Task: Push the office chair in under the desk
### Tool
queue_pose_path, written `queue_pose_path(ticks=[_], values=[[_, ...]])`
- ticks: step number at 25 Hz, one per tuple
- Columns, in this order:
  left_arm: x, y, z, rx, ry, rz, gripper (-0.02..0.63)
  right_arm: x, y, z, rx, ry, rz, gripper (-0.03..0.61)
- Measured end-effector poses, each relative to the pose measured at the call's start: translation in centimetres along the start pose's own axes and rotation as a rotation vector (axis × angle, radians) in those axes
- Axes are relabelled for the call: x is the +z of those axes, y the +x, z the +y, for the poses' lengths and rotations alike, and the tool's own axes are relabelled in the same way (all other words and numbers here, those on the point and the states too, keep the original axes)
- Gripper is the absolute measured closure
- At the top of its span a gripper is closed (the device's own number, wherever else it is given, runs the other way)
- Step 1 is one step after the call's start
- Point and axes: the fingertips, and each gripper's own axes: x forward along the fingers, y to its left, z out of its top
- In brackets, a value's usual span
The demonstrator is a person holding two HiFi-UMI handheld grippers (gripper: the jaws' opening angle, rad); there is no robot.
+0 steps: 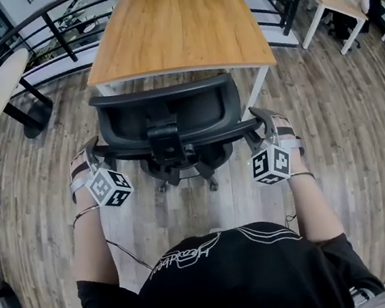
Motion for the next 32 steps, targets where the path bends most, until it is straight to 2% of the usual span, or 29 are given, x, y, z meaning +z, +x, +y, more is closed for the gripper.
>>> queue_pose_path(ticks=[4, 8, 22, 28, 32], values=[[2.0, 1.9, 1.7, 0.0, -0.004, 0.012, 0.38, -0.6, 2.2, -2.7, 0.008, 0.001, 0.001, 0.331], [0.9, 2.5, 0.3, 0.001, -0.008, 0.004, 0.38, -0.8, 2.8, -1.2, -0.011, -0.001, 0.001, 0.331], [1.1, 7.4, -0.4, 0.01, 0.005, -0.03, 0.38, -2.2, 6.4, -0.4, -0.06, 0.007, 0.017, 0.331], [3.6, 12.3, 4.5, -0.014, 0.023, -0.04, 0.38, -1.2, 11.2, -5.1, -0.056, 0.021, 0.043, 0.331], [4.2, 14.6, 5.6, -0.023, 0.033, -0.054, 0.38, -1.2, 13.1, -5.9, -0.061, 0.027, 0.053, 0.331]])
